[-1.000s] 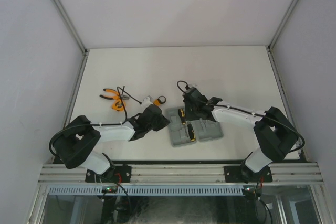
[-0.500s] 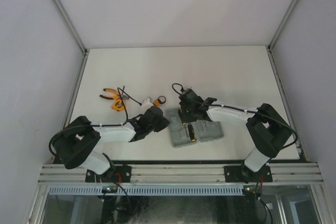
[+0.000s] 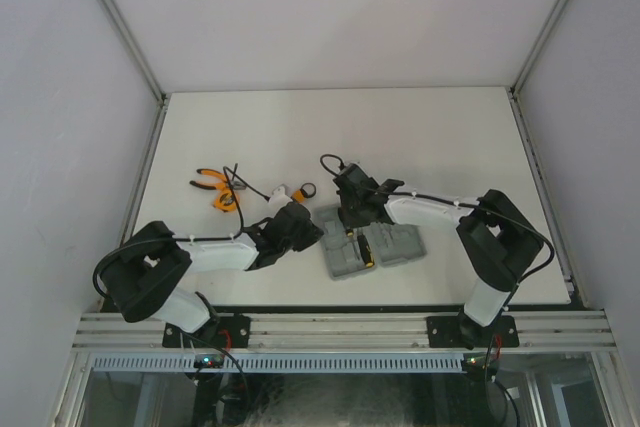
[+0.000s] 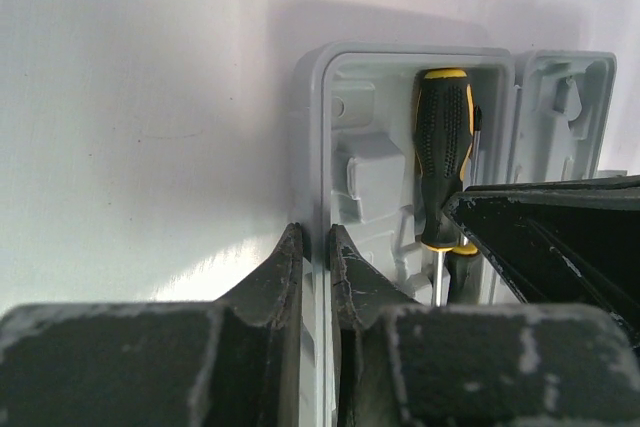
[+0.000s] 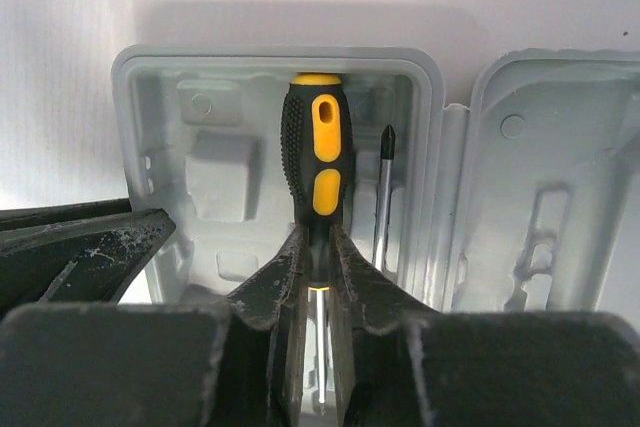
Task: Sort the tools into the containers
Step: Place the screwdriver in the storage box.
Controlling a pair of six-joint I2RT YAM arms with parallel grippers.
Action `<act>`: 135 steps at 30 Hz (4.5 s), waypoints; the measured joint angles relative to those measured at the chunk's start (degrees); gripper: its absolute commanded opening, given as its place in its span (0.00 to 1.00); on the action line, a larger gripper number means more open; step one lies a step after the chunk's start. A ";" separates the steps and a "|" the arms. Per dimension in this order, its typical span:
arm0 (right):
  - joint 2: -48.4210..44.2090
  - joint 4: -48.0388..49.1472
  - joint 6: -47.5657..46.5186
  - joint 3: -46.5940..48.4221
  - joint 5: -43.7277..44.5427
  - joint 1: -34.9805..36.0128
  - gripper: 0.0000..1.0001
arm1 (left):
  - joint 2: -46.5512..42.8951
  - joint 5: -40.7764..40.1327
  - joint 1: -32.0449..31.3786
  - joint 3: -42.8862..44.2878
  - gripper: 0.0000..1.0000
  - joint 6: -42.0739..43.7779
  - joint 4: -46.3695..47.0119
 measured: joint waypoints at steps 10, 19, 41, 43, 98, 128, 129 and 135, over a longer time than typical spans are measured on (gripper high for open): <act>0.66 0.13 -0.35 1.22 1.27 -0.33 0.15 | -0.02 -0.13 0.00 0.00 0.00 -0.02 -0.07; -1.05 0.55 -2.73 1.09 3.56 1.81 0.17 | -0.02 0.11 0.00 0.00 0.00 -0.09 -0.07; -5.05 0.26 -2.51 -1.70 4.26 2.71 0.16 | -0.02 0.48 0.00 0.00 0.00 -0.02 0.11; -4.96 0.28 -2.51 -1.70 3.80 2.69 0.16 | -0.02 0.50 0.00 0.00 0.00 -0.02 0.13; 3.15 -7.21 -1.27 3.98 -1.03 0.68 0.02 | -0.04 0.68 -0.11 -0.02 0.00 0.66 0.22; 6.99 -7.45 2.43 5.29 1.22 2.23 0.00 | -0.61 -0.63 -0.11 -0.02 0.00 2.49 -0.57; 7.08 -7.10 2.45 5.29 1.27 2.32 0.00 | -0.70 -0.94 -0.09 -0.02 0.00 2.56 -0.79; 7.74 -5.07 2.86 5.29 2.58 3.21 0.00 | -0.96 -2.78 -0.11 0.00 0.00 3.56 -1.42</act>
